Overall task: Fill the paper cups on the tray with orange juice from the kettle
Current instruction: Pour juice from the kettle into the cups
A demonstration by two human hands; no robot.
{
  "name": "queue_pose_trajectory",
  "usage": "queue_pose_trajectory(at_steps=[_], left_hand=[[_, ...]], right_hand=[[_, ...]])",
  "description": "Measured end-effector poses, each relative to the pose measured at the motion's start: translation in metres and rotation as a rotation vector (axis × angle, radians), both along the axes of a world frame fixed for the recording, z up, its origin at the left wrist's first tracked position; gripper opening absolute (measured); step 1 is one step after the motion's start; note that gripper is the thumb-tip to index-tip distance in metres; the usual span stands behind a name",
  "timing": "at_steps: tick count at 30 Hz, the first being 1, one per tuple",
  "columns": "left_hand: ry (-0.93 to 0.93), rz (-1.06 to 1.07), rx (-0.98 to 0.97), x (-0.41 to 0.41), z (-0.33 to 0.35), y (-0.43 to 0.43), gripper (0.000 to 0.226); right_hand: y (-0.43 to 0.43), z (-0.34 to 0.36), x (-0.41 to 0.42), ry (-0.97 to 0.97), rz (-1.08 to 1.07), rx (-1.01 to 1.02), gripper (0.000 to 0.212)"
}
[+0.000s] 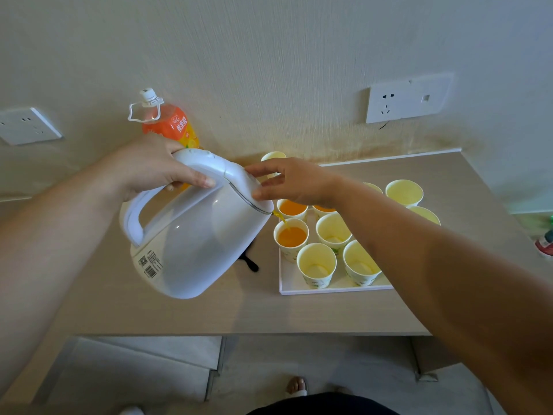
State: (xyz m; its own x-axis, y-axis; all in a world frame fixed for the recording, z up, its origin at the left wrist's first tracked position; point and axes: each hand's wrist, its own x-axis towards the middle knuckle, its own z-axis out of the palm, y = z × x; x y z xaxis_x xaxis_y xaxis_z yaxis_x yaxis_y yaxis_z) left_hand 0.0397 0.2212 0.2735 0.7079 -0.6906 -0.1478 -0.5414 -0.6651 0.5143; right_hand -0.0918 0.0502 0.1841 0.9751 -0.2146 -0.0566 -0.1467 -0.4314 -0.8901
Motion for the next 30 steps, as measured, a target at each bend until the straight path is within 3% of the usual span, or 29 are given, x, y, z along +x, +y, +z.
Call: queue_pose_trajectory(at_steps=[5,30], left_hand=[[-0.019,0.009,-0.014,0.0013,-0.0025,-0.0019,0.039],[-0.015,0.026,0.005,0.0023,-0.0074,-0.0093,0.041]], right_hand=[[-0.0007,0.0004,-0.0006,-0.002,0.001,0.01,0.055],[-0.0061,-0.0043,-0.0007,0.022,-0.002,0.015,0.054]])
